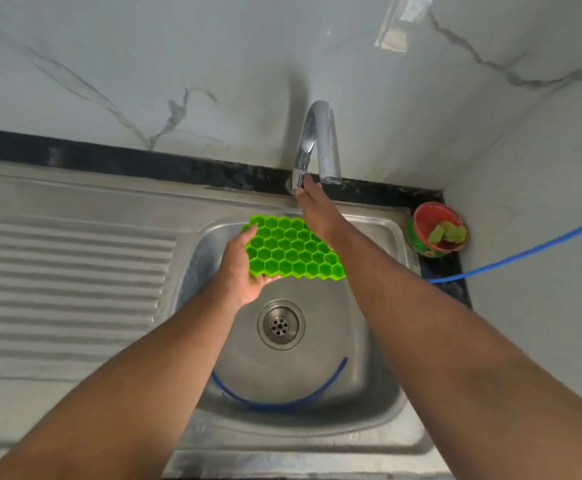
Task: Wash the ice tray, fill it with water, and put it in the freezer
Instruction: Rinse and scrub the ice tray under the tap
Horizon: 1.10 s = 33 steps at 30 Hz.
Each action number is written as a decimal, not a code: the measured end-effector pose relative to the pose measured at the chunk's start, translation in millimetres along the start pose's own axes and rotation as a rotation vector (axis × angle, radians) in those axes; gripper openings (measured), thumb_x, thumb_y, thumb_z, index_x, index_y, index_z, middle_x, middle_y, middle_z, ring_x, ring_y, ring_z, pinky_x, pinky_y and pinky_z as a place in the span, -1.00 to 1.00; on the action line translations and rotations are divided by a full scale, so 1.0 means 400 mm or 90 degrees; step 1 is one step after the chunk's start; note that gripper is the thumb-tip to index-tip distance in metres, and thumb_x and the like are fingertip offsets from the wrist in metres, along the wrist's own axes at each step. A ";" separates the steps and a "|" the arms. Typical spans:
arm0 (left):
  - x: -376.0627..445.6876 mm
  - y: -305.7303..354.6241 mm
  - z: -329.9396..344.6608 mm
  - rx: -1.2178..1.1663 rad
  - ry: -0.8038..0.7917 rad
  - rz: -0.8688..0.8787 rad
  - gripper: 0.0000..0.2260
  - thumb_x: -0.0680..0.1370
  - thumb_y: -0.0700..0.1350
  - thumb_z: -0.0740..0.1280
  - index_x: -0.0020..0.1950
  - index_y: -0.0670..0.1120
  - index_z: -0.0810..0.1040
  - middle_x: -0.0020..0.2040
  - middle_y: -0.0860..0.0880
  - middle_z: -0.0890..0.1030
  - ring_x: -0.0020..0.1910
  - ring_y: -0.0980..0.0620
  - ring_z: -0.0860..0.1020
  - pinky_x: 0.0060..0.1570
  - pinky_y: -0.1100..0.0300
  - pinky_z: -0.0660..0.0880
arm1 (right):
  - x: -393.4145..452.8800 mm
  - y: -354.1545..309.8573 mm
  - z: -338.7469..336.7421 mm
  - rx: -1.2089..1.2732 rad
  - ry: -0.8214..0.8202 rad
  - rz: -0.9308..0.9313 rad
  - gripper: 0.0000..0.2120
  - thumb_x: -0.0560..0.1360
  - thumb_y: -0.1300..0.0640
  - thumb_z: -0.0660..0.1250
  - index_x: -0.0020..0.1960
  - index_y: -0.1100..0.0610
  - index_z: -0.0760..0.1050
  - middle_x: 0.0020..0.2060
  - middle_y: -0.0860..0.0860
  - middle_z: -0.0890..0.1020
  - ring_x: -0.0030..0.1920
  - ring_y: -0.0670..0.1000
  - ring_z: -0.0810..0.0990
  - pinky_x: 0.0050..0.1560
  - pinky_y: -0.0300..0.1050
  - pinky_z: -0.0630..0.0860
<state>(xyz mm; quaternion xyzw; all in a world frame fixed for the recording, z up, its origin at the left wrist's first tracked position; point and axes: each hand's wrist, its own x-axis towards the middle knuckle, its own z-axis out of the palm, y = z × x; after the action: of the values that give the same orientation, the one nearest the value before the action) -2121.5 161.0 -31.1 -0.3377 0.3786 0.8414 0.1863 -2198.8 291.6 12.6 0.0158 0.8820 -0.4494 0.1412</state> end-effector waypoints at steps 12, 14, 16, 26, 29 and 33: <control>0.086 -0.063 0.087 -0.069 -0.146 -0.006 -0.41 0.51 0.42 0.01 0.38 0.15 0.47 0.30 0.06 0.59 0.28 0.01 0.56 0.27 -0.10 0.43 | -0.050 0.048 0.061 -0.542 -0.090 -0.160 -0.48 0.66 -0.05 -0.07 0.58 0.03 -0.07 0.58 -0.07 -0.06 0.56 0.11 -0.14 0.47 0.34 -0.16; 0.094 -0.081 0.066 -0.103 -0.156 -0.024 -0.49 0.56 0.37 0.04 0.36 0.16 0.48 0.31 0.07 0.58 0.31 0.02 0.53 0.33 -0.06 0.38 | -0.116 0.074 0.078 -0.517 -0.109 -0.170 -0.47 0.66 -0.11 -0.09 0.58 0.00 -0.05 0.57 -0.10 -0.05 0.56 0.01 -0.14 0.51 0.22 -0.19; 0.084 -0.088 0.041 -0.076 -0.144 -0.040 -0.47 0.58 0.35 0.03 0.29 0.07 0.54 0.22 -0.02 0.65 0.25 -0.04 0.58 0.25 -0.07 0.44 | -0.161 0.119 0.060 -0.488 -0.094 -0.114 -0.42 0.61 -0.25 -0.15 0.57 -0.08 -0.09 0.56 -0.16 -0.07 0.56 -0.02 -0.17 0.50 0.21 -0.27; 0.042 -0.036 0.038 0.001 -0.163 -0.003 -0.50 0.60 0.29 0.07 0.28 -0.01 0.55 0.20 -0.08 0.65 0.20 -0.11 0.61 0.11 -0.09 0.51 | -0.178 0.067 0.052 -0.457 -0.007 -0.060 -0.17 0.38 -0.52 -0.25 0.55 -0.17 -0.06 0.55 -0.18 0.01 0.56 0.05 -0.17 0.45 0.24 -0.30; 0.026 -0.026 0.045 -0.042 -0.182 -0.011 -0.50 0.59 0.30 0.10 0.38 0.04 0.47 0.32 -0.04 0.55 0.31 -0.10 0.53 0.14 -0.07 0.52 | -0.191 0.037 0.086 -0.502 -0.036 -0.113 -0.07 0.33 -0.55 -0.19 0.57 -0.09 -0.17 0.57 -0.11 -0.09 0.55 0.09 -0.26 0.44 0.30 -0.32; 0.009 -0.004 0.023 -0.034 -0.195 -0.011 -0.49 0.62 0.28 0.04 0.32 -0.02 0.53 0.17 -0.07 0.66 0.11 -0.05 0.65 0.07 -0.04 0.53 | -0.197 0.055 0.087 -0.465 -0.028 -0.103 -0.13 0.31 -0.55 -0.21 0.54 -0.22 -0.22 0.54 -0.21 -0.20 0.53 0.02 -0.30 0.45 0.37 -0.25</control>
<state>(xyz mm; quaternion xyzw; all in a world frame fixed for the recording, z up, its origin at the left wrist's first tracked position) -2126.8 169.4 -30.0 -0.2135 0.3204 0.8911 0.2403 -2111.7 284.8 -3.3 -0.1153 0.9793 -0.1150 0.1204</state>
